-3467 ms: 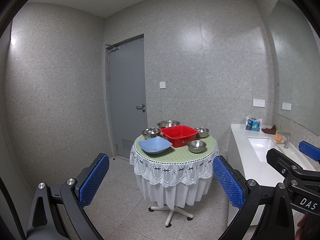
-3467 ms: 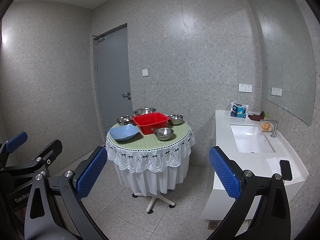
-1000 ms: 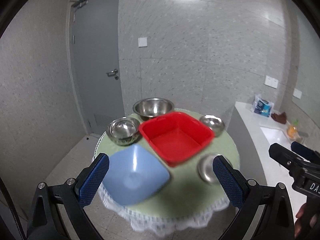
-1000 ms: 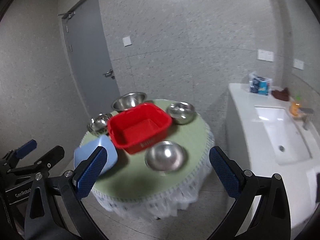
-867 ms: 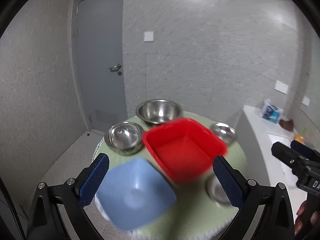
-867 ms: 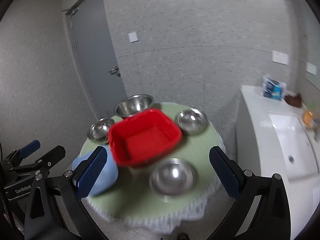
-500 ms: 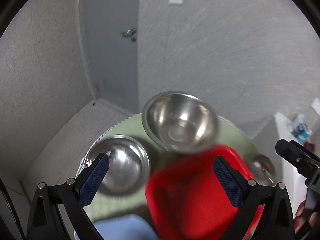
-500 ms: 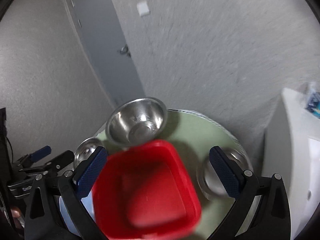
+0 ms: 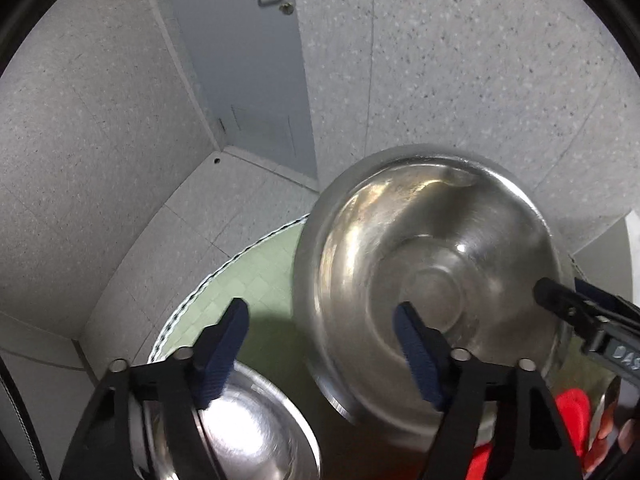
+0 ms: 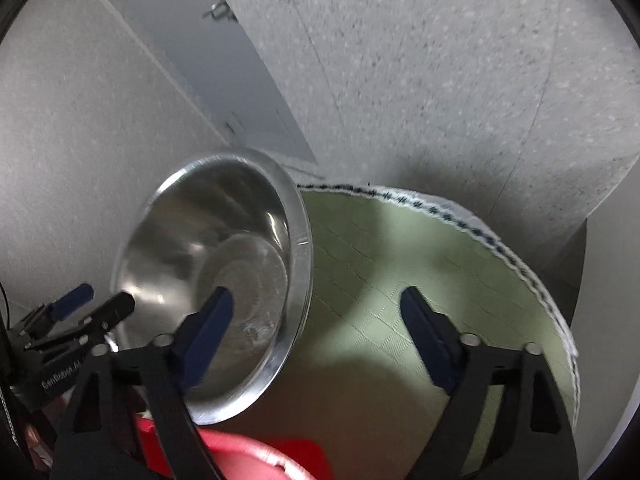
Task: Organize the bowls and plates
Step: 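Grasp the large steel bowl rim with the left tool while the right tool grasps it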
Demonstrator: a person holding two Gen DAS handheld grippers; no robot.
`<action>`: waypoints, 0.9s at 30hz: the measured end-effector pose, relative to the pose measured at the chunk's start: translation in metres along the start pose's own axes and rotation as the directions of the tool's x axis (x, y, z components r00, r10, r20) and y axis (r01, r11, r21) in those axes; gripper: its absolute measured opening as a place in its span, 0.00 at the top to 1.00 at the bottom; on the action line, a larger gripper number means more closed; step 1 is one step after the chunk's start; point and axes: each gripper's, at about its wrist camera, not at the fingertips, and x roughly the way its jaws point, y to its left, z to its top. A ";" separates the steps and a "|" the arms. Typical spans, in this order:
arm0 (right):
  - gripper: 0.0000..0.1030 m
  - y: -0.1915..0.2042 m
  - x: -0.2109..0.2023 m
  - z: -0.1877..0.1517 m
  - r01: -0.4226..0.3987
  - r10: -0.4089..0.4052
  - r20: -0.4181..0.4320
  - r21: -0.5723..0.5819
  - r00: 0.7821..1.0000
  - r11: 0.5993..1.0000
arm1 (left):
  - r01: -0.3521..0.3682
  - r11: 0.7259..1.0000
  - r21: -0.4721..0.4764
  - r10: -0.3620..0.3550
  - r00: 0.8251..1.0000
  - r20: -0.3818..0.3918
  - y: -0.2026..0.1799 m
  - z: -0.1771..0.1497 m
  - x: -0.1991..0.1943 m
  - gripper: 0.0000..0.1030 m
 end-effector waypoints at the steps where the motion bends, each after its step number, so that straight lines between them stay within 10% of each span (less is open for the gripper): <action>1: 0.39 0.001 0.006 0.005 -0.004 0.004 -0.011 -0.005 1.000 1.000 | 0.001 1.000 0.004 -0.001 1.000 -0.004 -0.003 0.003 0.004 0.40; 8: 0.77 0.015 0.022 0.010 -0.053 0.050 -0.059 -0.060 0.997 0.997 | -0.053 0.998 0.047 0.054 0.998 -0.033 -0.022 0.017 0.052 0.70; 15: 0.77 0.016 0.012 0.013 -0.059 0.058 -0.019 -0.050 0.998 0.997 | 0.009 1.000 -0.005 -0.009 1.000 0.012 -0.015 0.021 0.063 0.83; 27: 0.77 0.039 -0.098 -0.010 -0.062 0.068 0.152 -0.044 0.986 0.997 | 0.067 0.997 0.025 -0.070 0.967 0.243 -0.024 -0.023 -0.030 0.83</action>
